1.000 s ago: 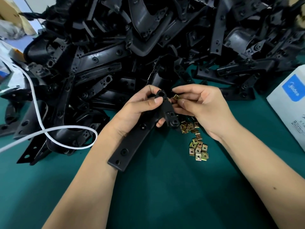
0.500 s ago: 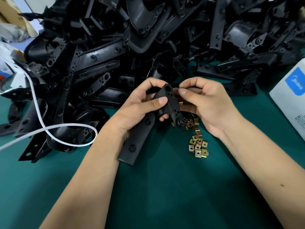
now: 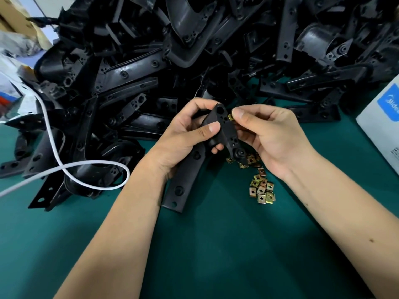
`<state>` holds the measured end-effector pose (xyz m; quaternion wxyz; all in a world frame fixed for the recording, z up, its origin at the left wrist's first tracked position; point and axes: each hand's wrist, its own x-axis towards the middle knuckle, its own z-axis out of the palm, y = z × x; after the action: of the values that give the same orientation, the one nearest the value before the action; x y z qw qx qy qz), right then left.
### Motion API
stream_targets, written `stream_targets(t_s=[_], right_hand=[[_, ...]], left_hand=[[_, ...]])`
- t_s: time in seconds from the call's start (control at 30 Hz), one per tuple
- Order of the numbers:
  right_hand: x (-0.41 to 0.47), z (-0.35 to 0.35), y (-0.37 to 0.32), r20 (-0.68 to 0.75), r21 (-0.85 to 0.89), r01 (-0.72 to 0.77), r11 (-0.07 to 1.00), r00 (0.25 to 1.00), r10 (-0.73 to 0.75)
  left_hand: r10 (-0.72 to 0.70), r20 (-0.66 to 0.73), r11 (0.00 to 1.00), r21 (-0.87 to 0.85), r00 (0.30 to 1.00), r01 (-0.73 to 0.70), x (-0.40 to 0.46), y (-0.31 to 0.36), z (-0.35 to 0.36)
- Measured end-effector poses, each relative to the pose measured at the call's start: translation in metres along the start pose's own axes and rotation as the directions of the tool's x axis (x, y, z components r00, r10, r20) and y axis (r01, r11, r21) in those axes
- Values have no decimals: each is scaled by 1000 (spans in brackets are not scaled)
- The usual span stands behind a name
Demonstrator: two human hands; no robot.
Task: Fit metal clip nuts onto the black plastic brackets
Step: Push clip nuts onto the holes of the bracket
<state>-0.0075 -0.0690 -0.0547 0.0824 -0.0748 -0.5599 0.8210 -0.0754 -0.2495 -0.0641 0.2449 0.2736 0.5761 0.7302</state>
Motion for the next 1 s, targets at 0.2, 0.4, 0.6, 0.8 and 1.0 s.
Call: stream_targets(t_s=[0.2,0.4,0.6,0.8,1.0], right_hand=[[0,1,-2,1,-7,-4,1000,1000,4],[0,-1,-4,-14,-92,23,996,1000,-24],[1,-5,-6,11,-100,-42,994,999,43],[-1,-3,-4,-1,-84,-81,993,997,81],[-3,-4,-4,-17,-146,-49,988,999,47]], left_hand=[[-1,-3,1000,11,1000,1,0,1,1],[-32,-8,999,-9,999,32,0,1,2],[-48,-19,999,-1,999,48,0,4,6],[-36,-37,999,15,999,37,0,4,8],[-29,-70,999,37,997,31,-1,2,12]])
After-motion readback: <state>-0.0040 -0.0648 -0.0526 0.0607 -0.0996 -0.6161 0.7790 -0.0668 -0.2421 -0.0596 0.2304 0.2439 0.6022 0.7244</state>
